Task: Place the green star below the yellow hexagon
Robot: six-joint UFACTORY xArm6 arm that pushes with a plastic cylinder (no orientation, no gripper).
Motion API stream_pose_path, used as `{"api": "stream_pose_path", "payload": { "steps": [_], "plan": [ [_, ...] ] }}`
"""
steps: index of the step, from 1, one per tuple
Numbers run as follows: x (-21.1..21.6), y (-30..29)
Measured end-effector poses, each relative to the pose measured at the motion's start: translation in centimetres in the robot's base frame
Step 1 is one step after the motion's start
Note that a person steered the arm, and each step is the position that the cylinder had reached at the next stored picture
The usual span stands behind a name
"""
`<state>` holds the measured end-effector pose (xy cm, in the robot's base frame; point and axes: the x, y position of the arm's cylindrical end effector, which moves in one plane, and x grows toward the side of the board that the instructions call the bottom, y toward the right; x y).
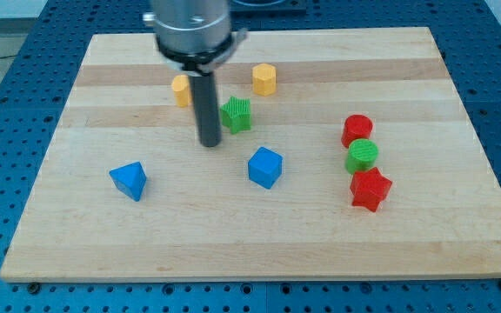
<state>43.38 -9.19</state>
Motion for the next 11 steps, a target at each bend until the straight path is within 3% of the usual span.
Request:
{"api": "stream_pose_path", "payload": {
  "steps": [1, 3, 5, 6, 9, 11],
  "plan": [
    [-2.2, -1.5],
    [-6.0, 3.0],
    [-2.9, -0.7],
    [-2.6, 1.5],
    [-7.6, 6.2],
    [-8.1, 9.8]
  ]
}}
